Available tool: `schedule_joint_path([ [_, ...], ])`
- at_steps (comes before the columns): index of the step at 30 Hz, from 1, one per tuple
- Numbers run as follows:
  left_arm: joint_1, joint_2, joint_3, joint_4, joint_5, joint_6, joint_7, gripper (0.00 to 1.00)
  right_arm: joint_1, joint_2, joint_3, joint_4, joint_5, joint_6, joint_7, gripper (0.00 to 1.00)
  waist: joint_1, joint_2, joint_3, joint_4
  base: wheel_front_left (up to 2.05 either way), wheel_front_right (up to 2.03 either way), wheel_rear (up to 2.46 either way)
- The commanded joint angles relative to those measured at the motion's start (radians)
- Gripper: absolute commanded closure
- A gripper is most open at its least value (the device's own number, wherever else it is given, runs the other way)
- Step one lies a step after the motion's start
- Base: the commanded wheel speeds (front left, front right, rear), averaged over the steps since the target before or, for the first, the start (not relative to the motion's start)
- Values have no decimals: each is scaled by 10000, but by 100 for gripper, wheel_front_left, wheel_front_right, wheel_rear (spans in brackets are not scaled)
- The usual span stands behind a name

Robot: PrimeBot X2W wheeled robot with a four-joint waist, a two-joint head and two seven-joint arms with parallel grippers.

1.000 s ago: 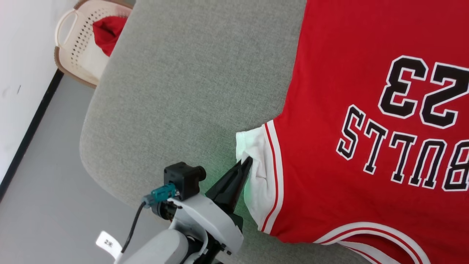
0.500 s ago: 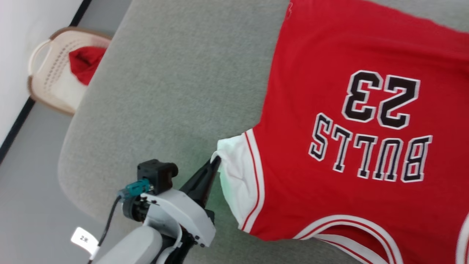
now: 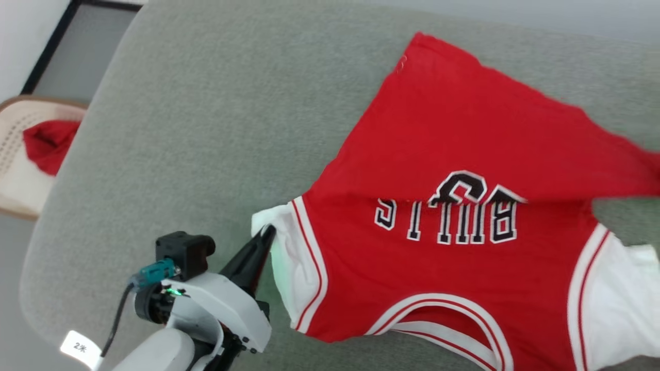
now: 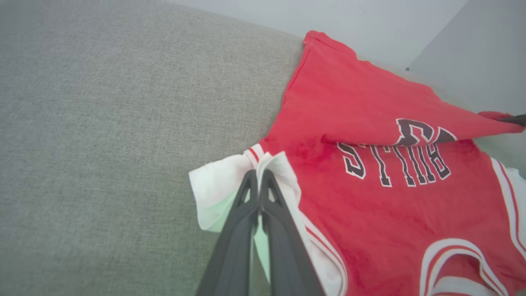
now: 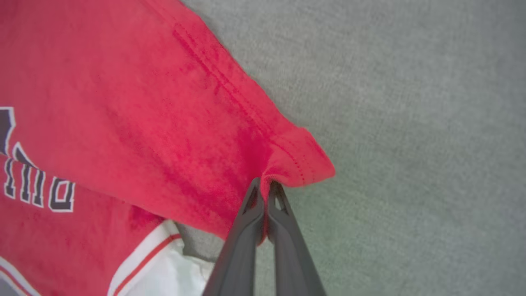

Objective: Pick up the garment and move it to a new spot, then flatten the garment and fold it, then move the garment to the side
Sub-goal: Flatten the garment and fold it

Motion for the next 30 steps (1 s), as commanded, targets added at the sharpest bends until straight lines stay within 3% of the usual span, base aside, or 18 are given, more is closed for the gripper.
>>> schedule_joint_path([
  [1,146,78,57,-80,-30,79,-6,100,457,11,-247,-220,35,-4,42,100,0,0,-334,-441,0,0,0],
  [7,311,298,125,-382,-99,250,87,100,2646,394,-1681,-1520,-50,-4,216,100,0,0,-397,-738,0,0,0],
  [12,401,417,184,-552,-123,334,118,100,4199,1139,-2815,-2542,-361,-4,411,100,0,0,-379,-896,0,0,0],
  [17,446,457,169,-653,-136,381,149,100,5110,1952,-3451,-3183,-782,-4,581,100,0,0,-316,-977,0,0,0],
  [23,392,462,133,-689,-121,387,164,100,5427,2435,-3640,-3434,-1241,-4,406,100,0,0,-226,-1019,0,0,0],
  [25,370,462,123,-690,-111,387,171,100,5428,2417,-3543,-3590,-1338,-4,266,56,0,0,-206,-1022,0,0,0],
  [26,357,461,117,-691,-106,385,177,100,5423,2384,-3503,-3666,-1374,-4,202,8,0,0,-201,-1024,0,0,0],
  [27,349,461,116,-692,-105,380,180,100,5432,2330,-3465,-3738,-1394,-4,152,0,0,0,-201,-1025,0,0,0],
  [30,345,478,118,-679,-103,394,180,100,5444,2196,-3397,-3971,-1418,-4,36,0,0,0,-216,-1035,0,0,0],
])
